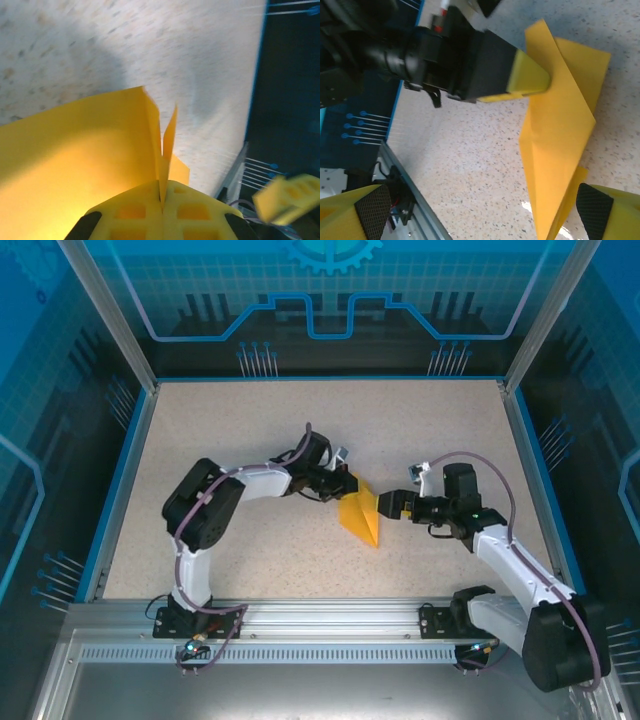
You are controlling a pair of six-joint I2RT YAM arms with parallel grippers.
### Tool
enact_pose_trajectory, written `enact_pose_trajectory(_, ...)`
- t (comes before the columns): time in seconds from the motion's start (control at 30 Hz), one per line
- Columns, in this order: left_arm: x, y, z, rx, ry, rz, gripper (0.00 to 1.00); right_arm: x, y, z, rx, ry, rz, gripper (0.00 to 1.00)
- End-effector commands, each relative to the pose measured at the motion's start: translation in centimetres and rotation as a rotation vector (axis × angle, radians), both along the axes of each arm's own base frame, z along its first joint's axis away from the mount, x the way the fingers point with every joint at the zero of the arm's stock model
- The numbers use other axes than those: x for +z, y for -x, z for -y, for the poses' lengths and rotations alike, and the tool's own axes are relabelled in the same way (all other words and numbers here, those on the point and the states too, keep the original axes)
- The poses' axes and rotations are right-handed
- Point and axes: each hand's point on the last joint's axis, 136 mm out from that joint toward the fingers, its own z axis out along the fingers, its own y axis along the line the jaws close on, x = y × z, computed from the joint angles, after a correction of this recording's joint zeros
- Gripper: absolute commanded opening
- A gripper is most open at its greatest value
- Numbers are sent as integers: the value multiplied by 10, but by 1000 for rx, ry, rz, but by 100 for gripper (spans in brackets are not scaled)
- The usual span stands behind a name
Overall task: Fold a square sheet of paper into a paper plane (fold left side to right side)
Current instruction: Turn over the paper at the center of the table.
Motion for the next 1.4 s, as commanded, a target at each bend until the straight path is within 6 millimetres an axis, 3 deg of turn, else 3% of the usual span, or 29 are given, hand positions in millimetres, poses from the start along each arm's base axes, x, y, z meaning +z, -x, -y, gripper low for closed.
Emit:
enact_pose_trajectory(0.0,72,-8,-15,4,92,154,0,12,-2,-5,62,-101,39,99)
enact_pose_trajectory(0.17,121,-5,-28,26,142,236,0,28,-4,-20,165,-255,25,99)
enact_pose_trajectory(0.37,165,1,-27,22,231,293,0,48,-2,-40,283,-349,19,99)
enact_pose_trajectory(0.63,179,8,-23,-2,304,277,0,71,-9,-60,302,-391,51,97)
enact_pose_trajectory(0.9,176,11,-22,-8,318,255,0,81,-13,-60,281,-387,69,65)
enact_pose_trajectory(1.07,172,12,-23,-11,310,247,0,82,-11,-57,256,-346,86,31)
enact_pose_trajectory(1.2,168,13,-25,-12,283,248,18,77,-9,-52,231,-284,86,14)
enact_pose_trajectory(1.37,158,12,-42,24,186,269,57,63,-3,-46,204,-129,83,4)
